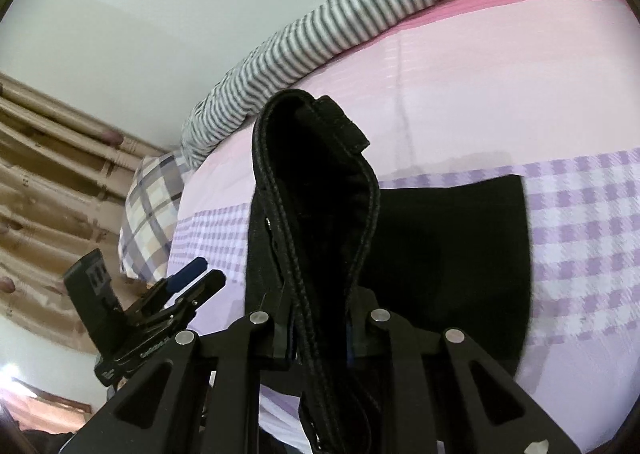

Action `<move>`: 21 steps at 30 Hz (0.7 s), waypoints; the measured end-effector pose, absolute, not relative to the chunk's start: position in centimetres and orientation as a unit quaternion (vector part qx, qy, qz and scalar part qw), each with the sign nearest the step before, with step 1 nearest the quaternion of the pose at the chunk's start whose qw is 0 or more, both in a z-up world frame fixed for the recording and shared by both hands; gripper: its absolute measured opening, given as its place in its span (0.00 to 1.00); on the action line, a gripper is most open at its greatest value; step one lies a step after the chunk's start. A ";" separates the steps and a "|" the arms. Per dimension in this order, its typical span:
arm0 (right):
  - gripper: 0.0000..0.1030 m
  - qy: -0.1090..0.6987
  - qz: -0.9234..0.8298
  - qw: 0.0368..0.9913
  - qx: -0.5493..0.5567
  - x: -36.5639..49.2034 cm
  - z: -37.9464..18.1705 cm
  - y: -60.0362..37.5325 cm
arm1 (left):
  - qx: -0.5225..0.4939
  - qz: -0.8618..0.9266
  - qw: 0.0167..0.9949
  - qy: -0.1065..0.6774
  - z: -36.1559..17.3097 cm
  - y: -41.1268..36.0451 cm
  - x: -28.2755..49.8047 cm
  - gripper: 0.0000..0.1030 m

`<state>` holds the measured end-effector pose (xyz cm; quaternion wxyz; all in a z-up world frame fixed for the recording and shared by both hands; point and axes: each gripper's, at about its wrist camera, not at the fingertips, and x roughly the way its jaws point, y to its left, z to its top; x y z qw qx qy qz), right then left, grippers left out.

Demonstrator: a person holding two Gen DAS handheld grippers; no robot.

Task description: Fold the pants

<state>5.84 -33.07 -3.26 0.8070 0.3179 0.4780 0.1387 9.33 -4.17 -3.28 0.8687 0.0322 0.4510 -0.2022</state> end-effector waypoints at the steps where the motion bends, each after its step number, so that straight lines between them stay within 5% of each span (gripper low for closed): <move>1: 0.15 0.477 0.138 0.806 0.321 5.7 -3.4 -33.5 | 0.038 -0.208 0.868 0.450 -3.3 -4.7 9.3 0.65; 11: 0.14 0.487 0.092 0.797 0.346 5.8 -8.0 -37.4 | 0.094 -0.248 0.843 0.468 -5.6 -9.0 8.1 0.65; 13: 0.18 0.491 0.091 0.792 0.351 5.8 -8.7 -37.6 | 0.105 -0.254 0.834 0.478 -6.5 -9.6 7.7 0.65; 15: 0.35 0.499 0.071 0.793 0.341 5.6 -8.5 -37.6 | 0.119 -0.260 0.828 0.483 -7.3 -10.0 7.2 0.65; 21: 0.37 0.484 0.061 0.806 0.334 2.8 -6.0 -39.0 | 0.123 -0.273 0.814 0.497 -8.8 -9.9 6.5 0.66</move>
